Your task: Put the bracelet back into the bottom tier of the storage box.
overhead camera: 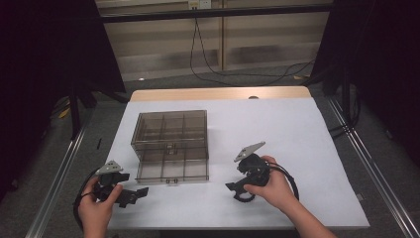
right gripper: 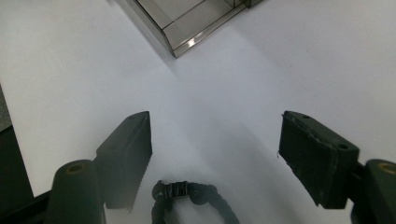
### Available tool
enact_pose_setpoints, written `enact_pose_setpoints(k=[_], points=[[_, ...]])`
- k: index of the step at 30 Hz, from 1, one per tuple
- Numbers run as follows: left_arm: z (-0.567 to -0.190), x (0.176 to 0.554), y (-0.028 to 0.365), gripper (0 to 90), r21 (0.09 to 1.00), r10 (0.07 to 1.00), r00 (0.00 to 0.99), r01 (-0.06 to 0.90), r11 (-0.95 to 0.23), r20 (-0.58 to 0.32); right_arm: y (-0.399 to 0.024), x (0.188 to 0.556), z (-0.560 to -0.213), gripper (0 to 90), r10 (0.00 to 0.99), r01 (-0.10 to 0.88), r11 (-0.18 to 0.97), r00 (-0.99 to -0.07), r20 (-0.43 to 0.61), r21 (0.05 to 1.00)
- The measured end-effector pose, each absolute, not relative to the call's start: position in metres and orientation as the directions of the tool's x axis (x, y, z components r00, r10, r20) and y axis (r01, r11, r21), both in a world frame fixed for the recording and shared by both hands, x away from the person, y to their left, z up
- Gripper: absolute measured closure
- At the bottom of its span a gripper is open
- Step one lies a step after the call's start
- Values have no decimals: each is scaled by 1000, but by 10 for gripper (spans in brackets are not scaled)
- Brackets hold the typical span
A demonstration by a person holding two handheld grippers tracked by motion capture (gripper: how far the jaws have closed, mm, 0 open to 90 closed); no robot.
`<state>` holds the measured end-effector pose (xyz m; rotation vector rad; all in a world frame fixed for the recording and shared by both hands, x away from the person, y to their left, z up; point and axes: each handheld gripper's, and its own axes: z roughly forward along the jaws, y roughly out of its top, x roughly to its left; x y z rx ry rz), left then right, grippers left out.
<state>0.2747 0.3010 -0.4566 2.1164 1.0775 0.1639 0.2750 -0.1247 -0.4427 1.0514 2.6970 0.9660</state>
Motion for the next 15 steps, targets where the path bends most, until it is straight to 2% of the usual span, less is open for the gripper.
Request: enact_pose_setpoints(k=[15], points=[[-455,275,301,18,672,745,636,643,-368,-200,-133,271,-441,325,622,563,595,-774,115,573]])
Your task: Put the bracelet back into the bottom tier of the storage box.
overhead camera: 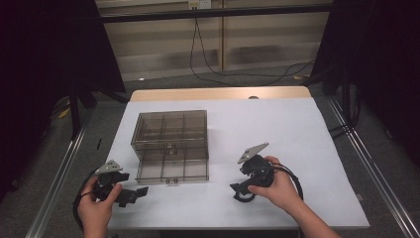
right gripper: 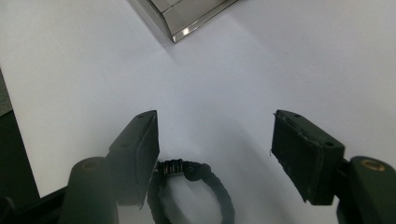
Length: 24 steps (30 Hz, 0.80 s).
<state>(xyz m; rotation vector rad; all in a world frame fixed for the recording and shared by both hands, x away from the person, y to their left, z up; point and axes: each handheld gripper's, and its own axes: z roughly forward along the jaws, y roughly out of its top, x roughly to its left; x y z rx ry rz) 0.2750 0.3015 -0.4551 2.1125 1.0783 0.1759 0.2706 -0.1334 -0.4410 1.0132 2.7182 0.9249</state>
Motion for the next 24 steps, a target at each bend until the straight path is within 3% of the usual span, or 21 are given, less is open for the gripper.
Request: enact_pose_setpoints(k=[10,24], points=[[-454,275,302,19,669,742,640,642,-375,-198,-137,268,-445,423,613,562,616,-782,112,552],[-455,275,302,19,664,748,630,652,-365,-208,-140,265,-449,488,596,556,644,-795,110,526]])
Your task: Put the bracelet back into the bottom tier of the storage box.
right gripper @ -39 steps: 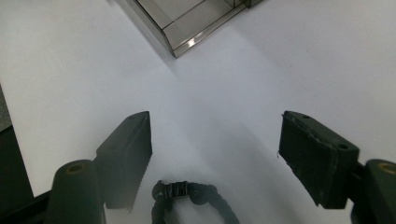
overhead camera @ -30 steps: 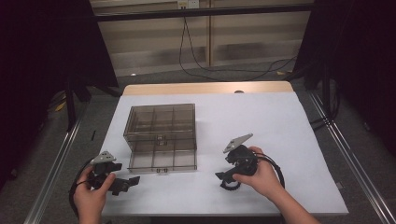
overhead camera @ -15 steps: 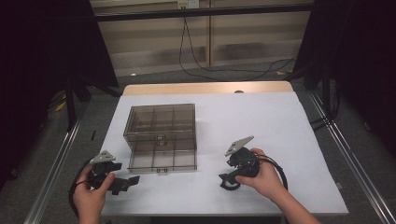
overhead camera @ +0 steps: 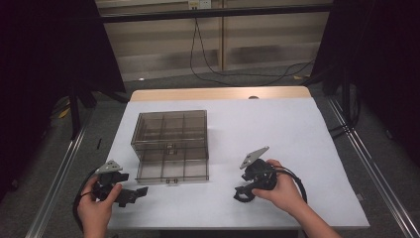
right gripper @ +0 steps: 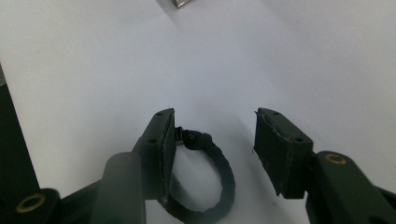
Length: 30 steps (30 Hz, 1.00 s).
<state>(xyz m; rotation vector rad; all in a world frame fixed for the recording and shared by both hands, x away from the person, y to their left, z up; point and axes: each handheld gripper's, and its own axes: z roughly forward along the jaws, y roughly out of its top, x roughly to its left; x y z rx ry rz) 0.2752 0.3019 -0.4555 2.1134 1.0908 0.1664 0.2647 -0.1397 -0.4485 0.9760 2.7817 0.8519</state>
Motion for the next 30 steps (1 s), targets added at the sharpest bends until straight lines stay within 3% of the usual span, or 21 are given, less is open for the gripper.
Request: enact_pose_setpoints(k=[7,16,30], points=[[-456,275,302,19,660,746,632,654,-369,-209,-139,264,-451,574,578,545,673,-809,104,499],[-456,275,301,19,662,751,626,656,-362,-210,-136,265,-454,797,562,538,696,-821,106,477],[-456,276,300,19,659,747,632,654,-371,-207,-126,269,-444,812,562,537,685,-819,112,492]])
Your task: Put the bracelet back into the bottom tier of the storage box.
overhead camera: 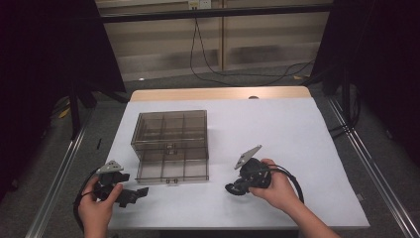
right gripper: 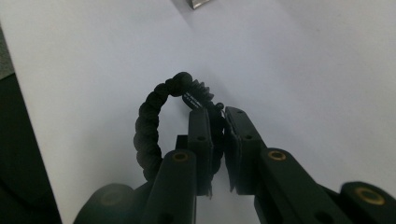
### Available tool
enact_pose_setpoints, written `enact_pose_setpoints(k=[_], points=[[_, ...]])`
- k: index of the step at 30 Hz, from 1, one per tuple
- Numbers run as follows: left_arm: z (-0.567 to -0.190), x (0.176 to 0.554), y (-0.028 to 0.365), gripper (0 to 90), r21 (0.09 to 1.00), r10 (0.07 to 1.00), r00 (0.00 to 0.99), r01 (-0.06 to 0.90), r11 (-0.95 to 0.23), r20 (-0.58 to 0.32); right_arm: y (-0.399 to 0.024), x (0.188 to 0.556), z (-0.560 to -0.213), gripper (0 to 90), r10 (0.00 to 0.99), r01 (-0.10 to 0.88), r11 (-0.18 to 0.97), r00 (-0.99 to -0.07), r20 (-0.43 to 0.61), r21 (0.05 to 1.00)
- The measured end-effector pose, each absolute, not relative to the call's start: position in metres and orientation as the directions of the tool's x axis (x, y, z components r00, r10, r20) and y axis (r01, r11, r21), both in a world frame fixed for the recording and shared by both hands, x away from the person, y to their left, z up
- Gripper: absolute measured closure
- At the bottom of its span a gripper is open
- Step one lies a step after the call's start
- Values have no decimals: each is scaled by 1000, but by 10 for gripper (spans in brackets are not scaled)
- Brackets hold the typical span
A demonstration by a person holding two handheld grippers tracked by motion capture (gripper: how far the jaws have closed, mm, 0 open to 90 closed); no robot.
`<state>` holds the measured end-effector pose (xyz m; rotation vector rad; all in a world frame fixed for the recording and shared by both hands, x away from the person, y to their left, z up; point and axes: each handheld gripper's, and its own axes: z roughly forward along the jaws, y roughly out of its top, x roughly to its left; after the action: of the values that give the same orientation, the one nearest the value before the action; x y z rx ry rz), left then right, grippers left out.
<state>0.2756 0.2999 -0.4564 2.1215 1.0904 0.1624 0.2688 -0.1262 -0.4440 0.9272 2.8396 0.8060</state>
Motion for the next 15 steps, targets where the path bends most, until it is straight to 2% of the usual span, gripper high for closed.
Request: enact_pose_setpoints(k=[15], points=[[-456,276,300,19,658,741,638,652,-377,-208,-108,279,-428,812,568,528,677,-818,93,513]])
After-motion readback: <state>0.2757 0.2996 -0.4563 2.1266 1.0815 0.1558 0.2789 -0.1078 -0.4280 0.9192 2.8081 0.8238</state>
